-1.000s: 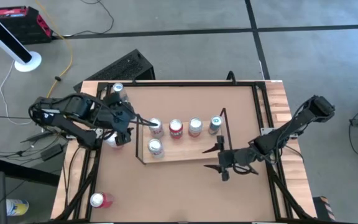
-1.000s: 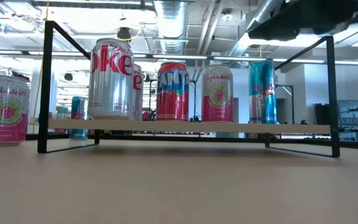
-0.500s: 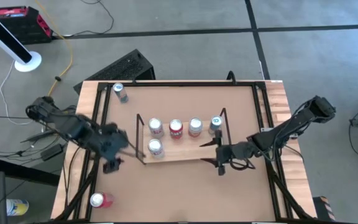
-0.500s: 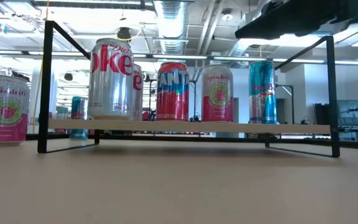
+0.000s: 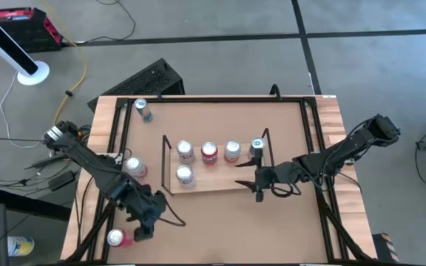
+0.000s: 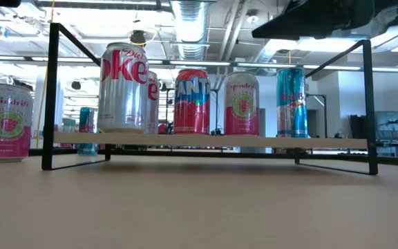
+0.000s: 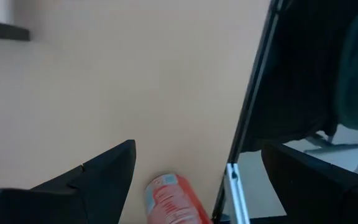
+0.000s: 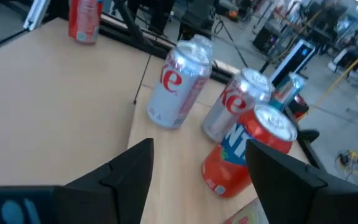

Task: Place canned beverage on shelf
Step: Put the orange soda can on the shelf aligned with the other pink soda can

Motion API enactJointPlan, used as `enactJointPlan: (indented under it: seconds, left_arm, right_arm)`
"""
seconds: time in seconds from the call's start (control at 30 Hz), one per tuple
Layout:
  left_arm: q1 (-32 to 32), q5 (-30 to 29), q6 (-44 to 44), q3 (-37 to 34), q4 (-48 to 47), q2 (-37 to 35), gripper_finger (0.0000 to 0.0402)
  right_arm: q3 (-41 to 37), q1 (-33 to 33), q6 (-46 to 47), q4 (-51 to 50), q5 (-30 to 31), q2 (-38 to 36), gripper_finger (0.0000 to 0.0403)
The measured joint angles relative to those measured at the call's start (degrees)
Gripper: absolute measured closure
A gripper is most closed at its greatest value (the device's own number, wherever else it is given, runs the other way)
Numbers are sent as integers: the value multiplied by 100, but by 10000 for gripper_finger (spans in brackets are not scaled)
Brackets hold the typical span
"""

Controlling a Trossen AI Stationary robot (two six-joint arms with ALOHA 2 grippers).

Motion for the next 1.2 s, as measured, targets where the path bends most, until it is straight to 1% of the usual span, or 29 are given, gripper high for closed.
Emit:
enactJointPlan:
  seconds: [0.1, 0.2, 0.3, 0.4, 0.47, 0.6, 0.73, 0.83, 0.93, 1.0, 1.13, 1.2]
  left_arm:
    - [22, -7, -28, 27, 91, 25, 70]
    - [72, -52, -131, 262, 40, 25, 70]
    - [74, -275, -178, 682, -57, 25, 70]
    - [-48, -681, -222, 1164, -28, 25, 70]
    - [-260, -1018, -262, 1466, -14, 25, 70]
    - [-896, -1684, -483, 1897, -10, 29, 70]
    - [-1525, -2343, -940, 1963, -71, 34, 70]
    - [-1887, -2585, -1479, 1926, -206, 75, 70]
    - [-2074, -2518, -2085, 1932, -479, 239, 70]
    - [-2135, -2327, -2545, 1932, -746, 380, 70]
    - [-2136, -1663, -3144, 1932, -1428, 716, 70]
    - [-2104, -1349, -3278, 1931, -1602, 852, 70]
  right_arm:
    - [0, 4, -34, 84, -2, 0, 127]
    - [0, 21, -96, 94, -214, 0, 127]
    - [0, 23, -461, 244, -483, 0, 127]
    - [2, 22, -747, 610, -498, 0, 127]
    - [4, 22, -764, 732, -534, 0, 127]
    - [4, 60, -704, 864, -697, 0, 127]
    - [4, 147, -354, 848, -765, 0, 127]
    - [4, 232, -90, 808, -765, 0, 127]
    - [4, 351, 94, 677, -765, 0, 127]
    - [4, 445, 126, 600, -765, 0, 127]
    - [4, 618, 128, 529, -763, 0, 127]
    - [4, 679, 129, 518, -761, 0, 127]
